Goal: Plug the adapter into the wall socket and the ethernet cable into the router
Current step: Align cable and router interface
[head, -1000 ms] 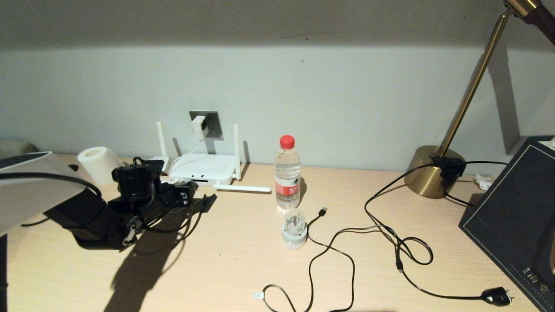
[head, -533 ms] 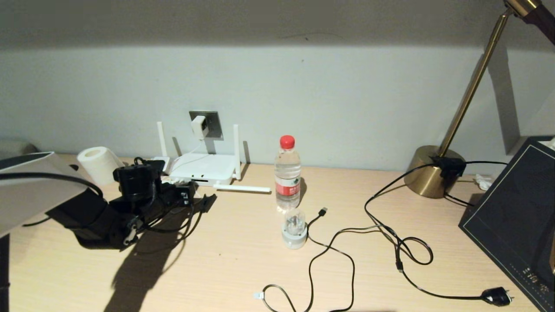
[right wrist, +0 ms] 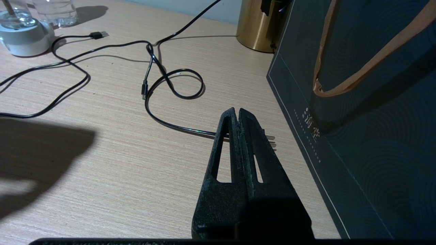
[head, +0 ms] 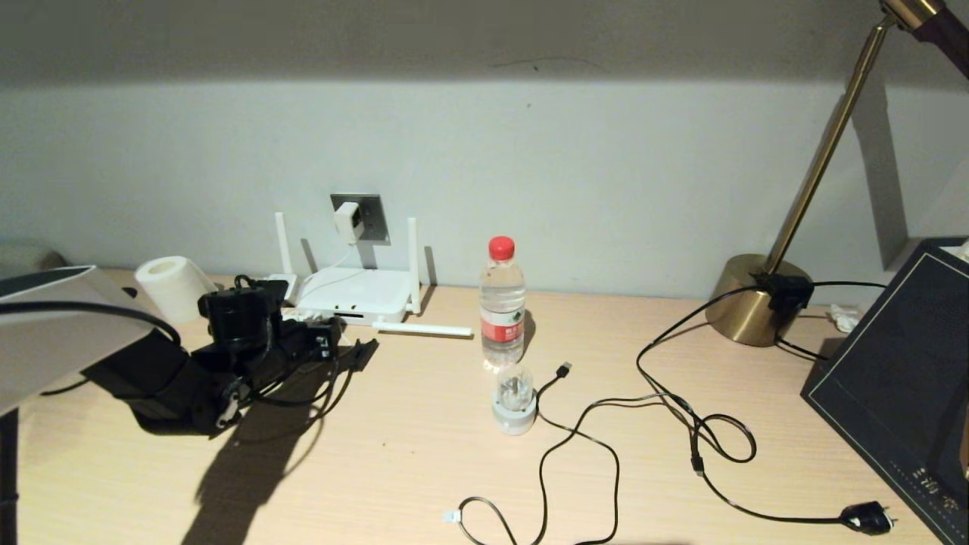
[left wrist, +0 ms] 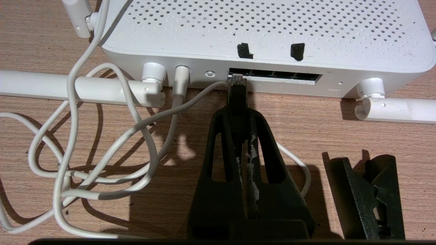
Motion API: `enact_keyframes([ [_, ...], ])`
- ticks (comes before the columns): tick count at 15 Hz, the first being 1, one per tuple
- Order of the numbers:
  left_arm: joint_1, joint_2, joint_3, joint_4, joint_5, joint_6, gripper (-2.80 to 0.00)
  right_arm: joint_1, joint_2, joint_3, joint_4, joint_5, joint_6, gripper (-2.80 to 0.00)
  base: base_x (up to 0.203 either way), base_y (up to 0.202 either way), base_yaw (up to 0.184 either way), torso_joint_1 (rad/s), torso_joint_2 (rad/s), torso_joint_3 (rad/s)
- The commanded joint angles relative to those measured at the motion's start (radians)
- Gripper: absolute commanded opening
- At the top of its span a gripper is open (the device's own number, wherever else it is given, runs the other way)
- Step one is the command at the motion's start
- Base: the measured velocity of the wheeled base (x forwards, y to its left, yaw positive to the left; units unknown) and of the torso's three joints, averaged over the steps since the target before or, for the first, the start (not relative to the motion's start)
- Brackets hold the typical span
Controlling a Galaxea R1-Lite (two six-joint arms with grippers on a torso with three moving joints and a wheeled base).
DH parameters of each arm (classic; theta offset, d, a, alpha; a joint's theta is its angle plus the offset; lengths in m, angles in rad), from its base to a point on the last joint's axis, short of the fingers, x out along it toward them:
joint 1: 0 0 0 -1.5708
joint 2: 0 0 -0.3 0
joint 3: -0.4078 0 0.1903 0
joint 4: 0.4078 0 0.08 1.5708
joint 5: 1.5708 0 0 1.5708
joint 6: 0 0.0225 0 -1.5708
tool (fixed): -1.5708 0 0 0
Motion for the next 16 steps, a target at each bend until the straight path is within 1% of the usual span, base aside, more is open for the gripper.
enact_keyframes([
  [1, 0.000, -0.002, 0.000, -0.006, 0.000, 0.000, -2.80, 0.000, 0.002, 0.012, -0.001, 0.001, -0.001, -2.80, 0.000, 0.000, 0.000, 0.000, 0.00, 0.000],
  [16, -0.005, -0.006, 0.001, -0.006, 0.000, 0.000, -2.80, 0.000, 0.002, 0.012, -0.001, 0.001, -0.001, -2.80, 0.000, 0.000, 0.000, 0.000, 0.00, 0.000],
])
